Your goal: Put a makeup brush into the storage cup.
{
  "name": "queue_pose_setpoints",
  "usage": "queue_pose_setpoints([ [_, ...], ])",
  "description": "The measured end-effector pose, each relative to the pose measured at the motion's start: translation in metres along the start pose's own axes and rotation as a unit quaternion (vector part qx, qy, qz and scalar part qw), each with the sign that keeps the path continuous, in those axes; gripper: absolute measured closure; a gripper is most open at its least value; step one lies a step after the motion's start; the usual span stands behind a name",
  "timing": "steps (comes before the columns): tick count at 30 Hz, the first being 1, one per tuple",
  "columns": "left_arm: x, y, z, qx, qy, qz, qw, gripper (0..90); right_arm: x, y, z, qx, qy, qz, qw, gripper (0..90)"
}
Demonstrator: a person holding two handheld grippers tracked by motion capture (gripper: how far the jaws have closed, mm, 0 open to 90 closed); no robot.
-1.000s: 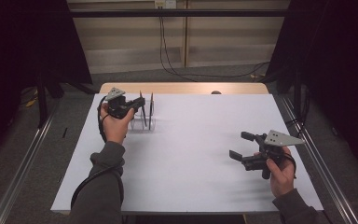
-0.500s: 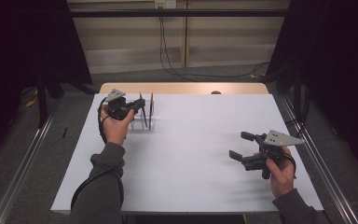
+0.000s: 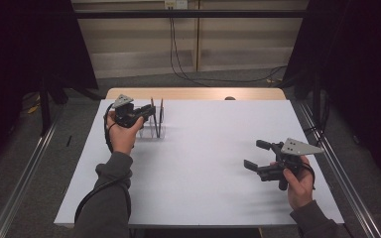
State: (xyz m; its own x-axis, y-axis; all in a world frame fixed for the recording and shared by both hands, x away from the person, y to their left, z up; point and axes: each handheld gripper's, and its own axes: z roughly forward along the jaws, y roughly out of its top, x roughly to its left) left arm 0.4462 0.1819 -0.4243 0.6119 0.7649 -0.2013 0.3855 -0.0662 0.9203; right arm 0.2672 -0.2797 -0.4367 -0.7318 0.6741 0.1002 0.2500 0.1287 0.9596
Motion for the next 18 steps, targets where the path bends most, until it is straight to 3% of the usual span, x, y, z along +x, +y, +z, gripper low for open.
queue_pose_setpoints([
  [13,-0.0047,0.0021,-0.0045,-0.01,-0.003,-0.004,0.9999,61.2,0.0003,0.0,0.0007,0.0,0.001,-0.001,1.0,8.9],
  [14,-0.0056,0.0021,-0.0043,-0.015,-0.007,-0.011,0.9998,60.6,0.0002,-0.0001,0.0006,0.0,0.001,-0.001,1.0,8.9],
  [18,-0.0062,0.0033,-0.006,-0.019,-0.016,-0.009,0.9997,56.9,0.0002,-0.0001,0.001,0.0,0.001,-0.001,1.0,8.9],
])
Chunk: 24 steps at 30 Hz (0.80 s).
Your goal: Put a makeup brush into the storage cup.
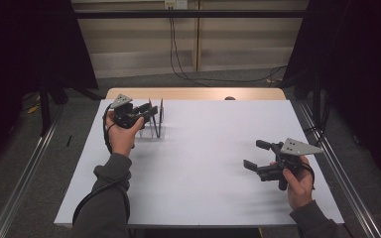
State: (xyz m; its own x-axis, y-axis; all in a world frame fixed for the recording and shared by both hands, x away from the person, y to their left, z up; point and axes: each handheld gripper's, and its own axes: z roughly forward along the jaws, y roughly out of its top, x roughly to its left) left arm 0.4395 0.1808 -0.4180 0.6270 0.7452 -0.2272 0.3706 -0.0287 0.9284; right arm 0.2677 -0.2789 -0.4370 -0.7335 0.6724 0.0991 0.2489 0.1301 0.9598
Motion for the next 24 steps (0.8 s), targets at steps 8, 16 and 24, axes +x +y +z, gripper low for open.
queue_pose_setpoints([
  [8,-0.0019,0.0016,-0.0019,-0.008,-0.011,0.008,0.9999,51.0,0.0002,-0.0002,0.0006,0.001,-0.001,0.0,1.0,8.9],
  [16,-0.0056,0.0043,-0.0026,-0.015,-0.018,0.014,0.9996,42.5,0.0003,-0.0005,0.0005,0.003,-0.002,0.0,1.0,8.9],
  [24,-0.0108,0.0057,-0.0039,-0.022,-0.017,0.016,0.9995,33.9,0.0004,-0.0006,0.0007,0.003,-0.001,-0.001,1.0,8.9],
])
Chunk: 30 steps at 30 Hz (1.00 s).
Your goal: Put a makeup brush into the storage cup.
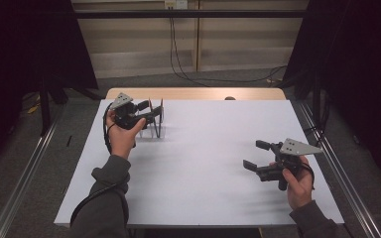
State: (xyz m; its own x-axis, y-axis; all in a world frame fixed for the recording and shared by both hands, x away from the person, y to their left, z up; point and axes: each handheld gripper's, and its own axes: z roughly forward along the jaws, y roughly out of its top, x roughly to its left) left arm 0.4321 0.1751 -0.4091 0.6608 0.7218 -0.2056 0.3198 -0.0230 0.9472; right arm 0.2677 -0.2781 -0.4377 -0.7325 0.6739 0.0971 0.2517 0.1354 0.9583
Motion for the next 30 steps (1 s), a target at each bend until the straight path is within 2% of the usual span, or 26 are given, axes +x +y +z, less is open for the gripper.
queue_pose_setpoints([
  [5,-0.0005,-0.0006,-0.001,-0.004,-0.008,-0.003,1.0,28.6,0.0,-0.0001,0.0002,0.001,0.0,0.001,1.0,8.9],
  [7,0.0002,-0.0011,-0.0016,-0.002,-0.011,0.003,0.9999,26.8,-0.0001,-0.0001,0.0002,0.0,0.001,0.0,1.0,8.9],
  [9,0.0001,-0.0017,-0.0021,0.001,-0.007,0.007,0.9999,25.6,0.0,-0.0001,0.0002,0.0,0.0,0.0,1.0,8.9],
  [13,-0.0007,-0.0027,-0.0029,-0.002,-0.011,0.006,0.9999,21.4,0.0003,0.0,0.0004,0.001,0.0,0.0,1.0,8.9],
  [15,-0.001,-0.003,-0.0046,0.005,-0.005,0.007,0.9999,19.7,0.0001,0.0,0.0007,0.001,0.001,-0.001,1.0,8.9],
  [17,-0.0027,-0.0035,-0.0042,0.0,-0.004,0.001,1.0,17.8,0.0,0.0,0.001,0.001,0.001,-0.001,1.0,8.9],
  [24,-0.0021,-0.0038,-0.0056,0.003,-0.006,-0.005,1.0,14.2,0.0005,-0.0004,-0.0002,0.002,-0.001,-0.001,1.0,8.9],
  [26,-0.0016,-0.0042,-0.0057,0.003,-0.014,-0.003,0.9999,13.5,0.0003,-0.0005,-0.0011,0.003,-0.002,-0.001,1.0,8.9],
  [30,-0.0017,-0.0043,-0.0058,0.003,-0.013,-0.002,0.9999,12.4,0.0,-0.0002,-0.0012,0.002,-0.001,-0.003,1.0,8.9],
])
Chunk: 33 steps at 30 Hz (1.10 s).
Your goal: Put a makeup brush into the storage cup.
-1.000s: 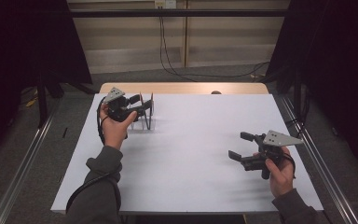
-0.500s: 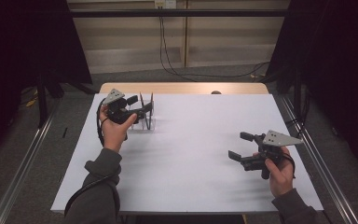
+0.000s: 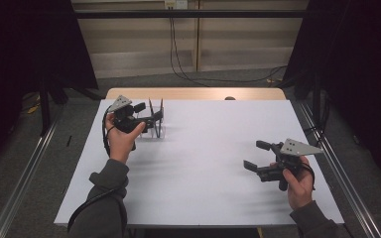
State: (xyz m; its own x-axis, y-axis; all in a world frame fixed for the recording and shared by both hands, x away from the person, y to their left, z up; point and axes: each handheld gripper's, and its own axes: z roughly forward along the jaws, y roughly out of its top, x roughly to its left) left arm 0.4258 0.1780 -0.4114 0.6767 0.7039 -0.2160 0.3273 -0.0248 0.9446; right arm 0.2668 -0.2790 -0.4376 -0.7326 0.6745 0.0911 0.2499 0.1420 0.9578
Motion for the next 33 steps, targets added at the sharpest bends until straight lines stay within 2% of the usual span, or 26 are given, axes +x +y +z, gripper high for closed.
queue_pose_setpoints([
  [3,-0.001,0.001,0.0,0.0,0.002,-0.001,1.0,11.2,0.001,-0.001,-0.001,0.001,-0.003,0.001,1.0,8.9],
  [7,-0.001,0.001,0.001,0.002,-0.012,0.011,0.9999,9.8,0.001,-0.001,-0.002,0.0,-0.005,0.002,1.0,8.9],
  [10,-0.002,0.001,0.0,0.005,-0.008,0.011,0.9999,9.5,0.001,-0.002,-0.004,0.002,-0.006,0.002,1.0,8.9],
  [15,-0.005,0.001,0.0,0.005,-0.015,0.013,0.9998,9.6,0.001,-0.002,-0.005,-0.001,-0.01,0.004,0.9999,8.9],
  [16,-0.006,0.001,0.0,0.006,-0.009,0.013,0.9999,9.6,0.001,-0.001,-0.006,-0.001,-0.009,0.004,1.0,8.9],
  [21,-0.008,-0.001,-0.001,0.003,-0.017,0.017,0.9997,9.7,0.0,-0.001,-0.006,-0.001,-0.01,0.006,0.9999,8.9],
  [24,-0.009,-0.001,-0.004,0.003,-0.012,0.018,0.9998,9.8,0.001,-0.001,-0.005,-0.002,-0.008,0.006,1.0,8.9],
  [25,-0.009,-0.001,-0.005,0.011,-0.009,0.025,0.9996,9.8,0.001,-0.001,-0.005,-0.003,-0.007,0.004,1.0,8.9],
  [28,-0.009,-0.002,-0.007,0.008,-0.007,0.02,0.9997,10.0,0.001,-0.001,-0.004,-0.003,-0.005,0.003,1.0,8.9],
  [30,-0.008,-0.003,-0.009,0.004,-0.015,0.021,0.9997,10.0,0.001,-0.001,-0.003,-0.003,-0.006,0.003,1.0,8.9],
  [33,-0.008,-0.004,-0.012,0.008,-0.007,0.022,0.9997,10.1,0.001,0.0,-0.003,-0.003,-0.002,0.002,1.0,8.9],
])
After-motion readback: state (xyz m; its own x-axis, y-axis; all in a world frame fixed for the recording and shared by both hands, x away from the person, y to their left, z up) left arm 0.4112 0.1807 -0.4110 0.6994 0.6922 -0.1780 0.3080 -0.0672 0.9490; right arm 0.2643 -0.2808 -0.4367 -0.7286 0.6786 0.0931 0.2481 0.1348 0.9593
